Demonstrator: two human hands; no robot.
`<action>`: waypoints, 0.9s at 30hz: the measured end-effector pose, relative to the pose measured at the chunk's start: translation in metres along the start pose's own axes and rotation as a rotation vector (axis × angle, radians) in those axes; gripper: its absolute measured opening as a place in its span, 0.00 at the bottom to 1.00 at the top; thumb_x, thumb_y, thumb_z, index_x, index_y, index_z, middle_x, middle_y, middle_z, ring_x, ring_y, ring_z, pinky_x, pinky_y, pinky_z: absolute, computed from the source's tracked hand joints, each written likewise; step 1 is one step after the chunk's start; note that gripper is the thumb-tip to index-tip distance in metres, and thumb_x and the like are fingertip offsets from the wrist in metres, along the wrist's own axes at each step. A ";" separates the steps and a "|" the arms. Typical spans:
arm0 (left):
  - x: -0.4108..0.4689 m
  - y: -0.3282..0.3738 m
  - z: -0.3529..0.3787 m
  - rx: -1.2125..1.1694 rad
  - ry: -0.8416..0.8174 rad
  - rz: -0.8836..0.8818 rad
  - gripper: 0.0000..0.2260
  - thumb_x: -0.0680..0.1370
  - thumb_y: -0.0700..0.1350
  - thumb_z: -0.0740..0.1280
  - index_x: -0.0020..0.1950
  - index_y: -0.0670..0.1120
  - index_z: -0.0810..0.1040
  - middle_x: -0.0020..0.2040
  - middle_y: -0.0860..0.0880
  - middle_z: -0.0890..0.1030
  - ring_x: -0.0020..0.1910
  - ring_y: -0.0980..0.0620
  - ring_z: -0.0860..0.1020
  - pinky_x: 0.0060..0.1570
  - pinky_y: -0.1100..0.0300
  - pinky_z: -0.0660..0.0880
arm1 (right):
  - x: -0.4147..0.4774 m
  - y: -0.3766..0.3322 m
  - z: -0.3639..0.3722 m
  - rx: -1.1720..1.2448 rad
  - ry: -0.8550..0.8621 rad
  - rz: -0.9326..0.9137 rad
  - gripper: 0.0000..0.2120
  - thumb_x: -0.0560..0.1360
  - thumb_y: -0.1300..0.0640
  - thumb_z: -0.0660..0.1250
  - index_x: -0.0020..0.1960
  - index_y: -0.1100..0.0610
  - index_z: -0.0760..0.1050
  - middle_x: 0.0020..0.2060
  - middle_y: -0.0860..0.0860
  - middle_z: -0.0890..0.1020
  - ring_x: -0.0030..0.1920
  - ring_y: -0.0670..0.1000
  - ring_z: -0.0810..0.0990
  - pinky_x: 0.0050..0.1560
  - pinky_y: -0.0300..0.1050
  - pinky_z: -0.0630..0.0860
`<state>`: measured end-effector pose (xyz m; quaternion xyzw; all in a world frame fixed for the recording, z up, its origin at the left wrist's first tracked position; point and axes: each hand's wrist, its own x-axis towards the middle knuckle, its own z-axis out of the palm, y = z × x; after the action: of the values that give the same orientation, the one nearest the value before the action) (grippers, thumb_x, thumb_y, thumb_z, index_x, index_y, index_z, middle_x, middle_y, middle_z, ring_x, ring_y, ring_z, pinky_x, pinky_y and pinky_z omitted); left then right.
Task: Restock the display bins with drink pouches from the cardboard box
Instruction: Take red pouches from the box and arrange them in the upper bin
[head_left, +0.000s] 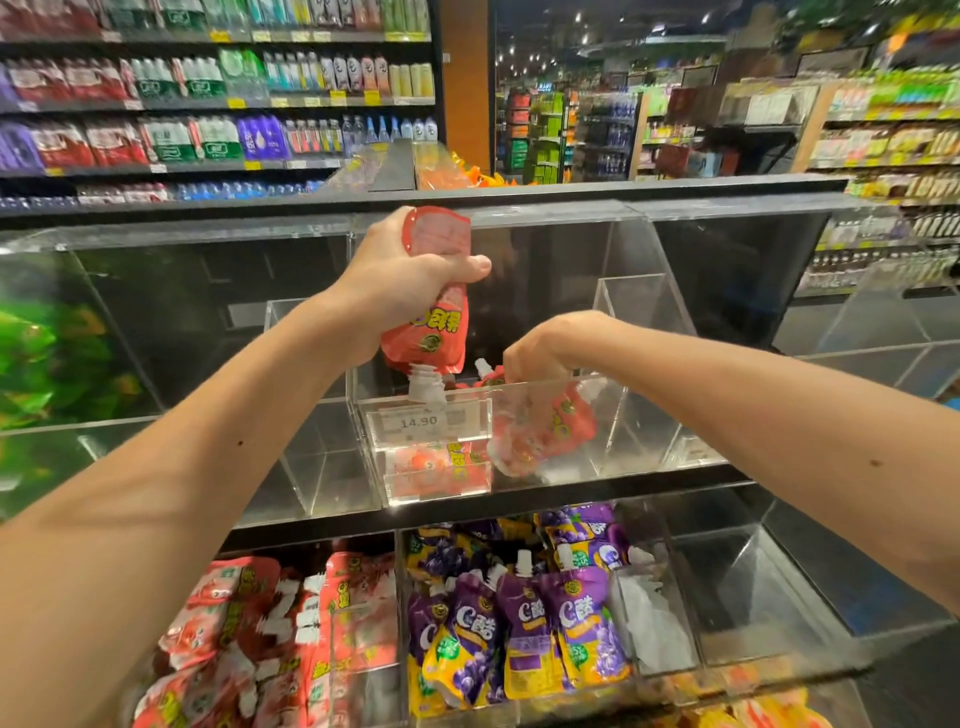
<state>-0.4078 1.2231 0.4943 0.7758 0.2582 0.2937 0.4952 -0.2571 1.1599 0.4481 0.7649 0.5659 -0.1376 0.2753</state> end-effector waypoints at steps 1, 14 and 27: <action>0.000 0.000 0.000 0.007 -0.001 -0.002 0.21 0.72 0.50 0.77 0.62 0.51 0.74 0.51 0.51 0.82 0.50 0.50 0.82 0.52 0.49 0.80 | 0.002 0.001 0.004 0.007 0.003 0.012 0.21 0.76 0.47 0.72 0.64 0.57 0.77 0.42 0.44 0.76 0.39 0.49 0.77 0.34 0.41 0.74; 0.006 0.002 0.010 0.010 -0.031 -0.043 0.18 0.72 0.52 0.77 0.58 0.54 0.75 0.51 0.50 0.82 0.51 0.48 0.82 0.54 0.48 0.79 | 0.003 0.023 0.014 0.228 0.124 -0.022 0.18 0.69 0.44 0.77 0.51 0.55 0.86 0.40 0.52 0.82 0.38 0.49 0.77 0.44 0.45 0.79; 0.014 0.001 0.010 -0.011 -0.065 -0.052 0.16 0.72 0.51 0.77 0.55 0.54 0.75 0.52 0.48 0.83 0.51 0.47 0.83 0.54 0.46 0.80 | 0.018 0.020 0.023 0.118 0.009 0.080 0.17 0.71 0.44 0.76 0.53 0.54 0.82 0.43 0.49 0.85 0.42 0.51 0.85 0.36 0.41 0.77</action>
<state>-0.3908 1.2257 0.4946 0.7753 0.2606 0.2566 0.5150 -0.2300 1.1566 0.4254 0.8024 0.5270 -0.1561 0.2323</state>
